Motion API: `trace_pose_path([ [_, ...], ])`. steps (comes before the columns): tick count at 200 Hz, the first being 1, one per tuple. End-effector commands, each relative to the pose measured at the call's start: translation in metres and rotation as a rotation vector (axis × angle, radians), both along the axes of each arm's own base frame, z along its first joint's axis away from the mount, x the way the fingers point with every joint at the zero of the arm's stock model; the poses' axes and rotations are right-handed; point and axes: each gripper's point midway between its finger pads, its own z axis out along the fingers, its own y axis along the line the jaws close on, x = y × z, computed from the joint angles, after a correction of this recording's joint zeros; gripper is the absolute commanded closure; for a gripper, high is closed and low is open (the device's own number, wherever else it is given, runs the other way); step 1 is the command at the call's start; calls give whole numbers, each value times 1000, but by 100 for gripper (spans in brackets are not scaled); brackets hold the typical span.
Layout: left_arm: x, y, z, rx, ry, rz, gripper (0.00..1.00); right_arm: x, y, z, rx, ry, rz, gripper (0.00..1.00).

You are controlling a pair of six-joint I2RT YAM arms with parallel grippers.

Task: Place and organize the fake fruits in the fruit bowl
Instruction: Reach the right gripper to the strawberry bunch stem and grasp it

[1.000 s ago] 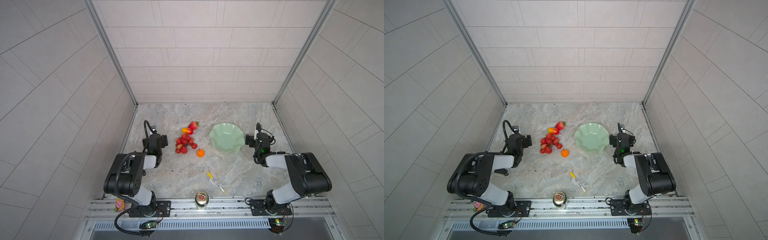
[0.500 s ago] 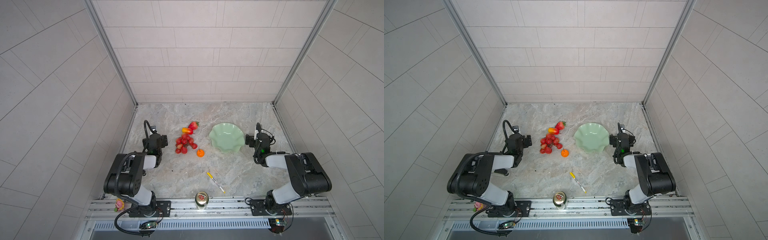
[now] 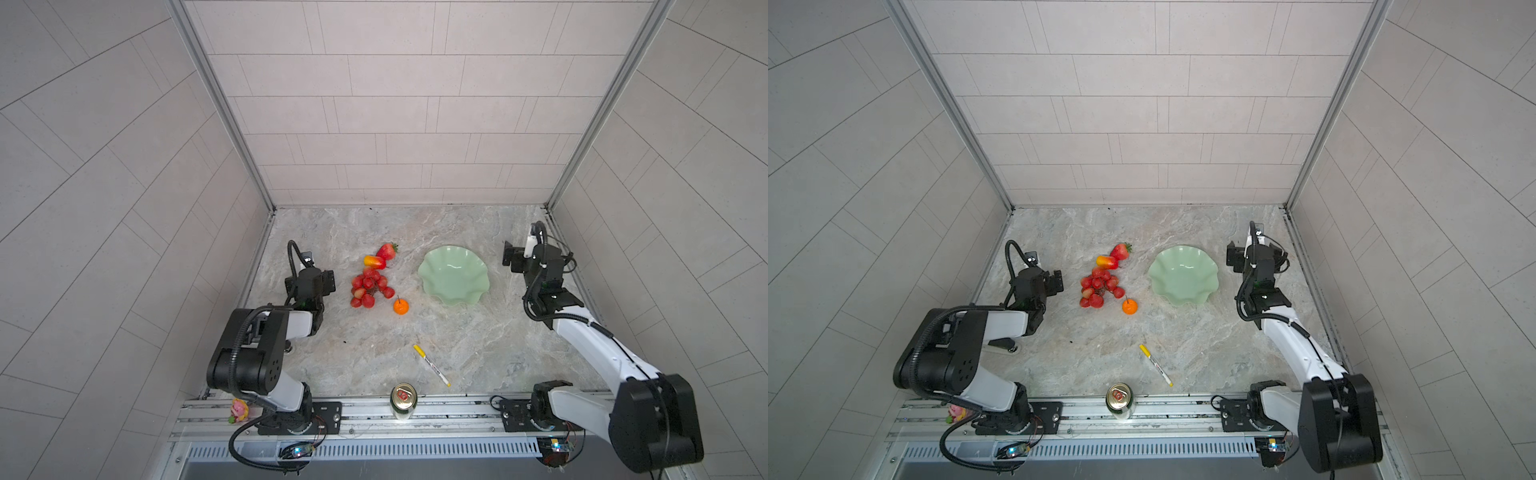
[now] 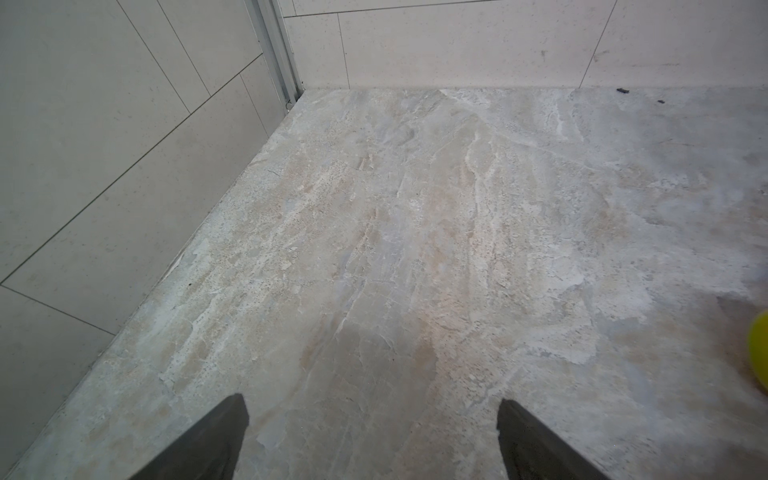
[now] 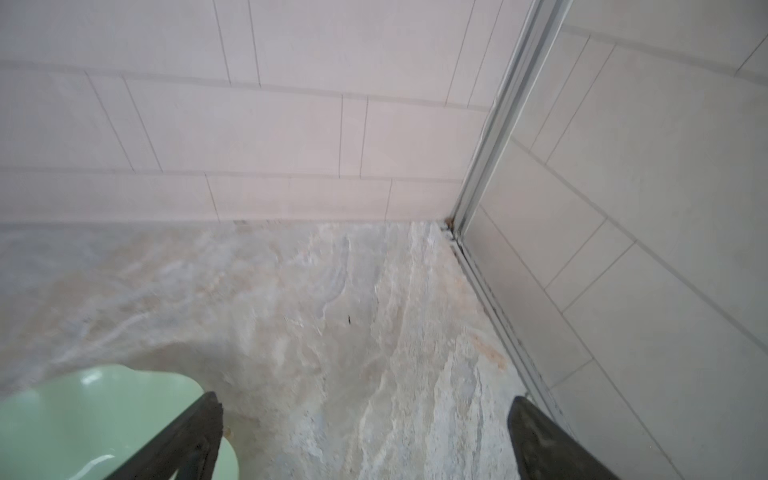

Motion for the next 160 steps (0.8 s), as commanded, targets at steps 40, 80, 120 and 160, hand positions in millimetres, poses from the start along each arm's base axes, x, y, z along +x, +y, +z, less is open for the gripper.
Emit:
trace_pose_path([
  [40,-20,-8,122,-125,-16,59,0,-21,116,4,100,229,427,0],
  [80,-49,-37,164,-233,221,-57,0,-18,221,10,61,391,647,0],
  [120,-88,-44,191,-168,382,-172,0,-30,320,1,92,493,792,0],
  [160,-106,-72,183,-234,497,-330,0,-44,388,-31,118,576,835,0],
])
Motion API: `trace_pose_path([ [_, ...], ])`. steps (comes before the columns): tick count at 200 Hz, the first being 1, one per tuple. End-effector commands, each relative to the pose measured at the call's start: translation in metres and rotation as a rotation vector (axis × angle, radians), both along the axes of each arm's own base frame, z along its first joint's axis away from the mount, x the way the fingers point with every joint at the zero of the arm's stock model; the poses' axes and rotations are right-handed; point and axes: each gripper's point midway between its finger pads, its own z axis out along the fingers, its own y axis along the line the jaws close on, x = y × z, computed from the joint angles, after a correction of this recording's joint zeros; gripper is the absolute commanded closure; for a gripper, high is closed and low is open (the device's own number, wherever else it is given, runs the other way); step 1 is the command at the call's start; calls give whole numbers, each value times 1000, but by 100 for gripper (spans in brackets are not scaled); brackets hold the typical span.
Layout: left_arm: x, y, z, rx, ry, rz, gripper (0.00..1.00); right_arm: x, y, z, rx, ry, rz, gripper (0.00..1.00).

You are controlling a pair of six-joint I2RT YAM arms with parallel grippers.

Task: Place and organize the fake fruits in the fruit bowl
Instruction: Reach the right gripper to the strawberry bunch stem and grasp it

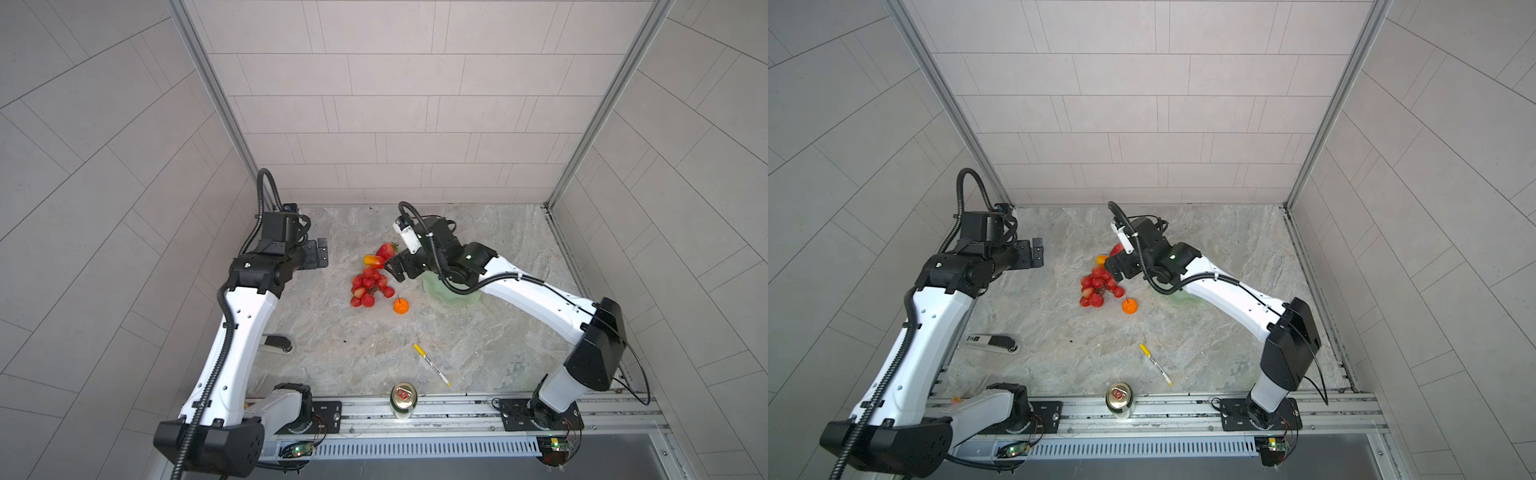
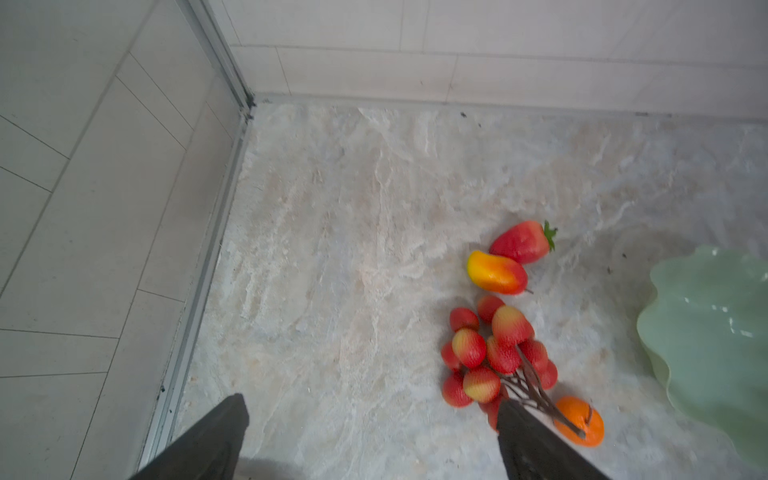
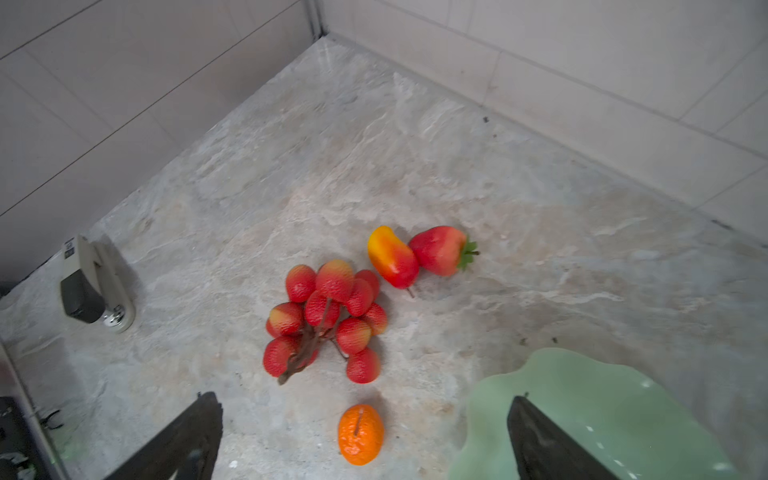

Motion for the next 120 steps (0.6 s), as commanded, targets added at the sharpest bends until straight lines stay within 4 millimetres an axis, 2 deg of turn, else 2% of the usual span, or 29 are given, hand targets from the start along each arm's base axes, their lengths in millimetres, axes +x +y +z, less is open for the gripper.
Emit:
trace_pose_path([
  [1,-31,-19,-22,-48,173,-121,0,-11,21,-20,-6,90,-24,0],
  [22,-31,-22,-26,-62,178,-131,0,-14,39,-49,-40,130,-46,4],
  [64,-27,-22,-27,-61,172,-129,0,-9,60,-94,-34,208,-117,37],
  [98,-27,-21,-26,-54,166,-126,0,-3,63,-117,-77,227,-140,45],
  [120,-28,-21,-26,-54,162,-127,0,3,63,-125,-92,213,-156,49],
])
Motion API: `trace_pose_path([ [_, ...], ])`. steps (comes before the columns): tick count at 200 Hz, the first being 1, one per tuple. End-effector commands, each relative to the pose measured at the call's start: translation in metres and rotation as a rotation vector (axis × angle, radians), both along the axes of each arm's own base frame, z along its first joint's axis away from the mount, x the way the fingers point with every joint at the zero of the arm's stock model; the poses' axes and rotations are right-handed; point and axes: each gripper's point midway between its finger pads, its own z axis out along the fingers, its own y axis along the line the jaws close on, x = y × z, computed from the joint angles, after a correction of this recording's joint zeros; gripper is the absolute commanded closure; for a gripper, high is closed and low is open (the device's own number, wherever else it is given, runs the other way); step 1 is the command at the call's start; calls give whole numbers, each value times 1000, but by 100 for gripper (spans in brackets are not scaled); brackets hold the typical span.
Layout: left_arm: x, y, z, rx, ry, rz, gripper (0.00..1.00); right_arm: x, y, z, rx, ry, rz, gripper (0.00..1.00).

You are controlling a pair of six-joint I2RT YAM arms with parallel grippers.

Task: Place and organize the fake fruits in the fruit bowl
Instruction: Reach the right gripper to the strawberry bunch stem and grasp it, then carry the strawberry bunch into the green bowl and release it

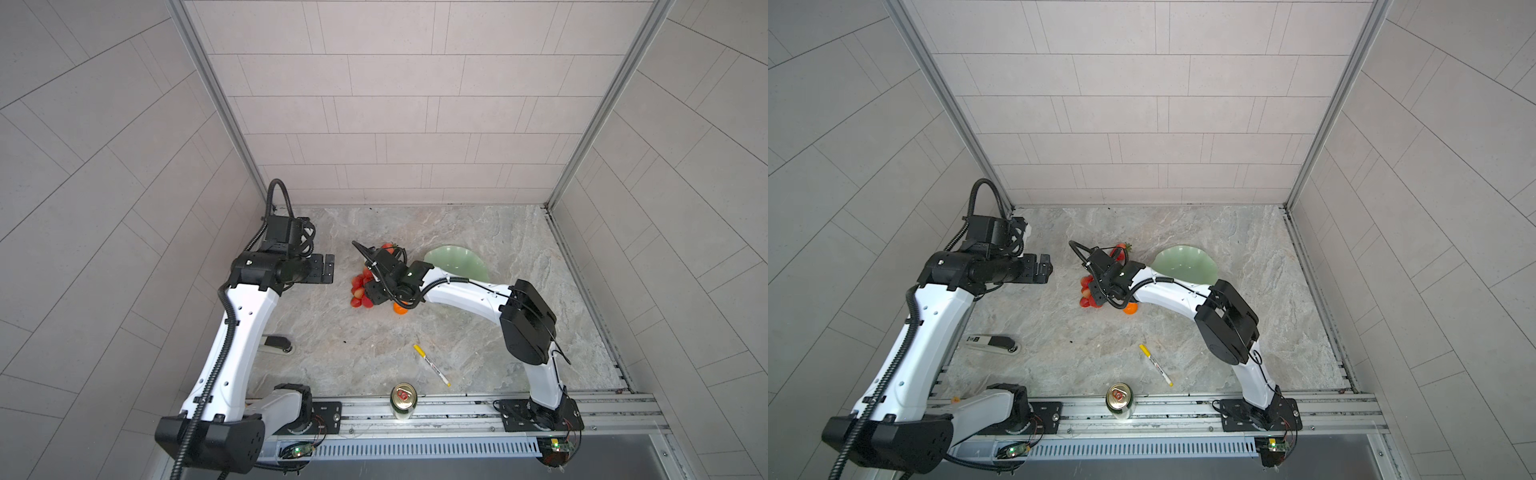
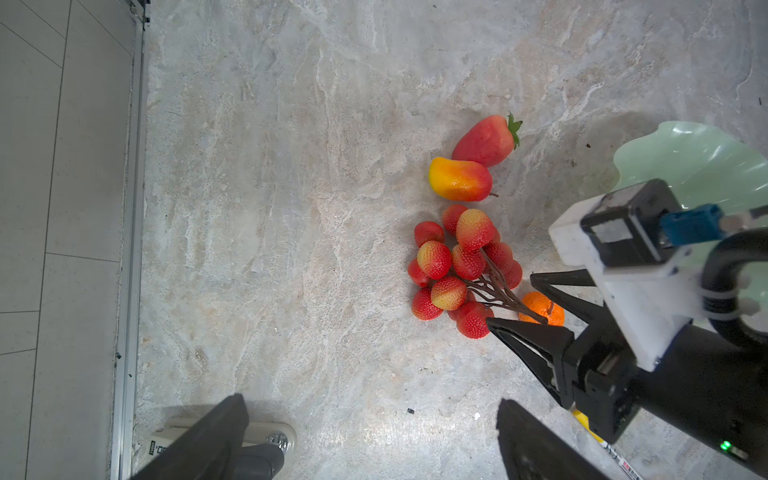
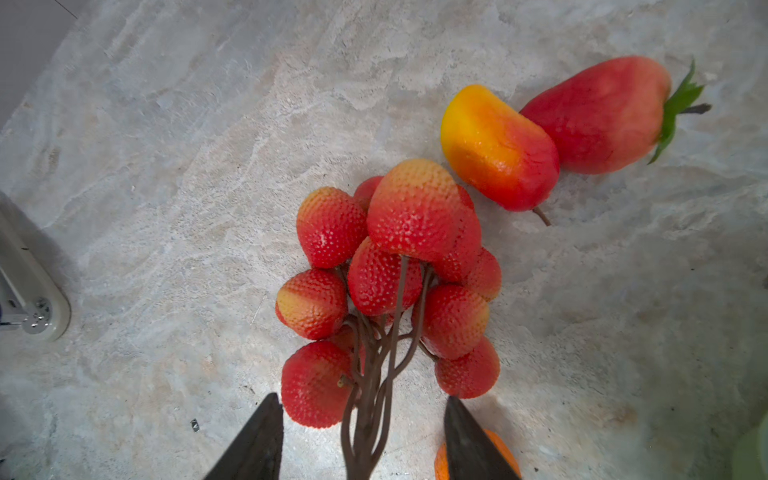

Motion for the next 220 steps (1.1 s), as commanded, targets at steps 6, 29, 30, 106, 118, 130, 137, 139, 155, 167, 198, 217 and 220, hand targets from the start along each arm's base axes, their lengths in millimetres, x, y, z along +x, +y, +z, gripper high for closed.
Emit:
trace_pose_path([
  [6,-5,-1,-1,4,7,-11,0,10,1,1,-4,-32,-49,51],
  [29,-4,-2,-1,0,9,-14,0,14,5,-6,-15,-28,-47,62],
  [30,-4,-1,-1,1,8,-13,0,14,5,-6,-15,-27,-47,62],
  [106,-5,-1,3,4,-4,-14,0,14,11,9,25,-43,-22,91],
  [118,-5,0,3,4,-5,-12,0,13,13,22,43,-59,-8,96],
  [130,-5,-1,3,5,-5,-13,0,13,14,35,57,-79,4,100],
  [137,-5,0,4,6,-7,-14,0,13,14,45,66,-92,12,100],
  [139,-5,0,4,5,-7,-14,0,13,14,48,68,-97,15,100],
  [155,-5,0,3,8,-6,-12,0,11,13,70,89,-131,38,100],
  [167,-6,-1,4,7,-8,-15,0,10,10,91,104,-164,48,100],
  [198,-7,-1,6,3,-14,-18,0,9,-15,142,126,-246,41,100],
  [217,-8,-1,7,2,-18,-18,0,9,-41,164,136,-285,16,100],
  [220,-8,-1,8,2,-19,-19,0,9,-46,168,136,-293,9,100],
])
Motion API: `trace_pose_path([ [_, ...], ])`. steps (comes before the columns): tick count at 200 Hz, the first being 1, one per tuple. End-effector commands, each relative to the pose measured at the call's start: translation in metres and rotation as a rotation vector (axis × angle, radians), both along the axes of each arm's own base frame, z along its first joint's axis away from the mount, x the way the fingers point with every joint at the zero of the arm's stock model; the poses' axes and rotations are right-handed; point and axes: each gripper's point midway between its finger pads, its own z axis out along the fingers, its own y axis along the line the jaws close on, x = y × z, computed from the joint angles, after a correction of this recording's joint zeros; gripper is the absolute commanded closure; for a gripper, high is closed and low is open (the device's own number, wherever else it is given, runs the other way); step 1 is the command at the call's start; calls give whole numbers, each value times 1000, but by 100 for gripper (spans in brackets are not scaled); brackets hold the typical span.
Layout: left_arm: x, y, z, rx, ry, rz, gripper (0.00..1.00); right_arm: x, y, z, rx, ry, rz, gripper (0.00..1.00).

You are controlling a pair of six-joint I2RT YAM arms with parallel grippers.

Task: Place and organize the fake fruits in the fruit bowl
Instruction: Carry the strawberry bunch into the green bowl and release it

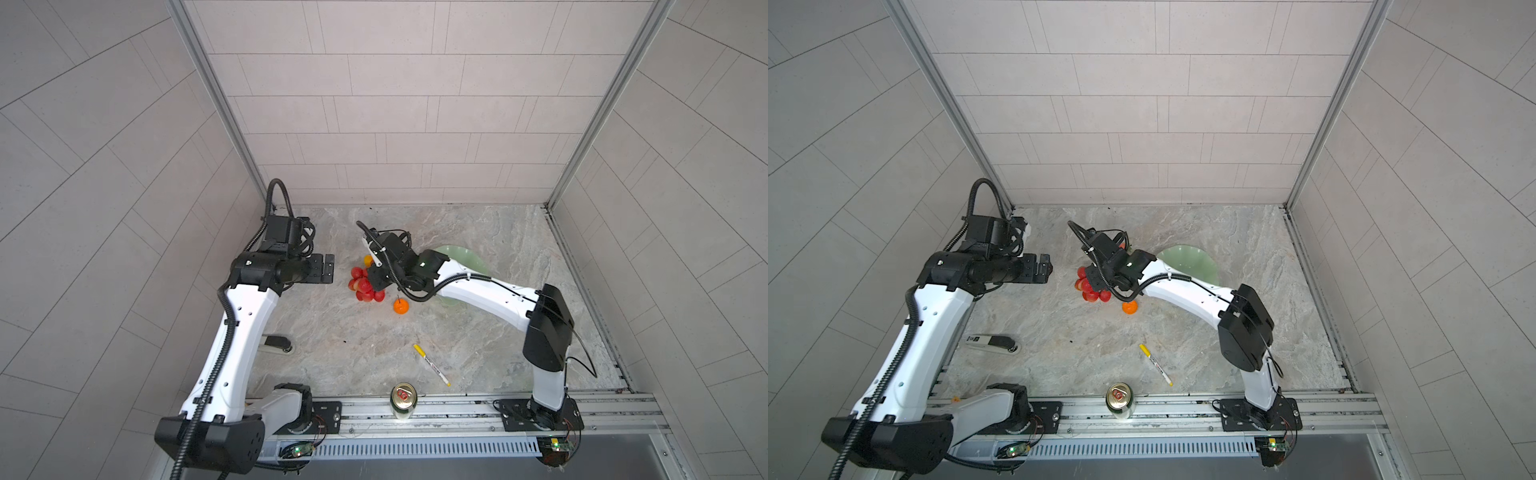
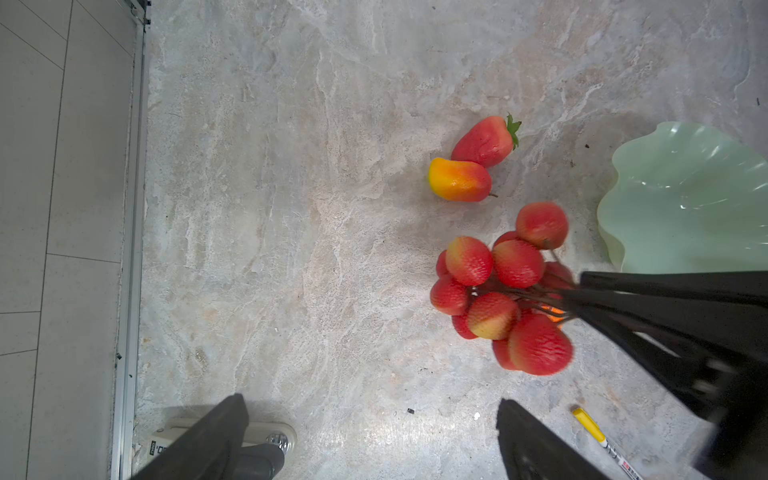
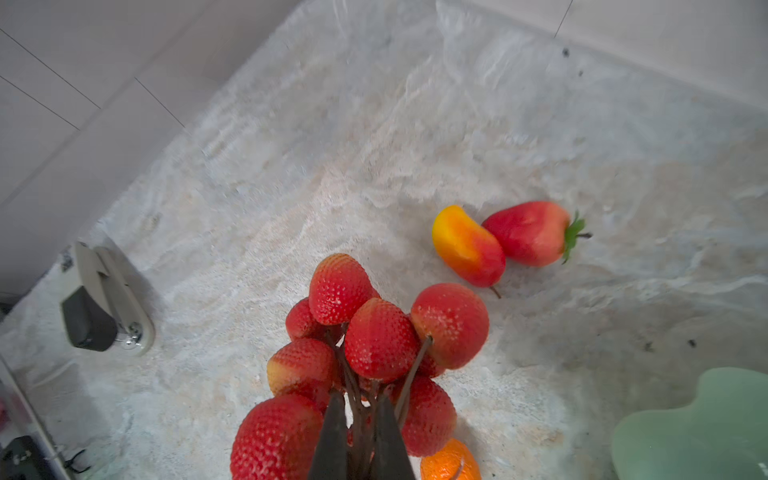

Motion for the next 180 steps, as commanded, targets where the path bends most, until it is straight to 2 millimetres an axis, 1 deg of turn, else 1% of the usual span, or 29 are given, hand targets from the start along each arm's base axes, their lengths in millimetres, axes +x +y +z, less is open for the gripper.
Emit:
trace_pose_path([
  [1,-7,-1,6,2,-13,-19,0,4,-40,55,32,-102,-47,100],
  [9,-7,-1,6,1,-14,-20,0,5,-56,62,26,-122,-72,100],
  [19,-8,-2,6,-2,-14,-21,0,8,-79,65,2,-140,-119,100],
  [28,-8,-2,6,-5,-13,-24,0,11,-100,65,-9,-146,-157,100],
  [41,-9,-3,6,-9,-13,-27,0,16,-130,59,-15,-141,-210,100],
  [64,-9,-4,6,-11,-14,-32,0,22,-177,38,-25,-115,-276,100],
  [94,-8,-6,6,-20,-11,-36,0,30,-219,6,-14,-70,-314,100],
  [107,-8,-7,5,-22,-7,-41,0,33,-231,-5,-20,-53,-332,100],
  [121,-8,-7,5,-24,-7,-42,0,36,-236,-15,-39,-47,-340,100],
  [151,-8,-8,4,-25,-2,-44,0,42,-231,-37,-44,-21,-342,100],
  [180,-10,-8,6,-26,-3,-47,0,50,-234,-57,-65,-2,-379,100],
])
